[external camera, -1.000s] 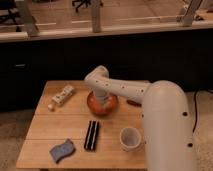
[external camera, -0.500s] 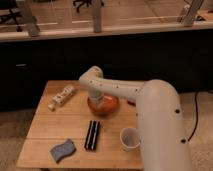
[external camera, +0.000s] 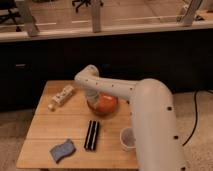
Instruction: Push the ceramic bowl across the table
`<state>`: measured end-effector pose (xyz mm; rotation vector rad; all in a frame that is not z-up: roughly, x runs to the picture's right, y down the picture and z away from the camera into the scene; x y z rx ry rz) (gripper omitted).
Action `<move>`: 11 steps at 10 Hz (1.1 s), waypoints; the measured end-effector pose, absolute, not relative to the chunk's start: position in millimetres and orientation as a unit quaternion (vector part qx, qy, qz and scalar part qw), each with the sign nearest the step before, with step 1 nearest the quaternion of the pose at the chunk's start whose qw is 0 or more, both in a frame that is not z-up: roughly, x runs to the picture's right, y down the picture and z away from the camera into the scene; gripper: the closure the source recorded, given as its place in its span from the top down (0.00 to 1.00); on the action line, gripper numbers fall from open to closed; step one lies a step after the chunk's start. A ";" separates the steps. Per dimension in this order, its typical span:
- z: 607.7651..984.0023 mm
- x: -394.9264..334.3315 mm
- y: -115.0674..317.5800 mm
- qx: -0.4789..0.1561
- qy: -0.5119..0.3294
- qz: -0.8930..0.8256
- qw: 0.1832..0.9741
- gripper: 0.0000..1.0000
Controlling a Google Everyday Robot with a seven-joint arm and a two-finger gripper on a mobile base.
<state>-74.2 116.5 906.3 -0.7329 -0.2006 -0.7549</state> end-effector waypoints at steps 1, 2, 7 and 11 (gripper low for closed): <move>906.2 -83.3 116.7 -0.348 -0.099 -0.364 0.858 0.00; 906.7 -84.4 115.7 -0.348 -0.102 -0.369 0.856 0.00; 909.1 -122.3 107.6 -0.347 -0.132 -0.410 0.833 0.00; 901.9 -133.6 112.4 -0.345 -0.143 -0.433 0.820 0.00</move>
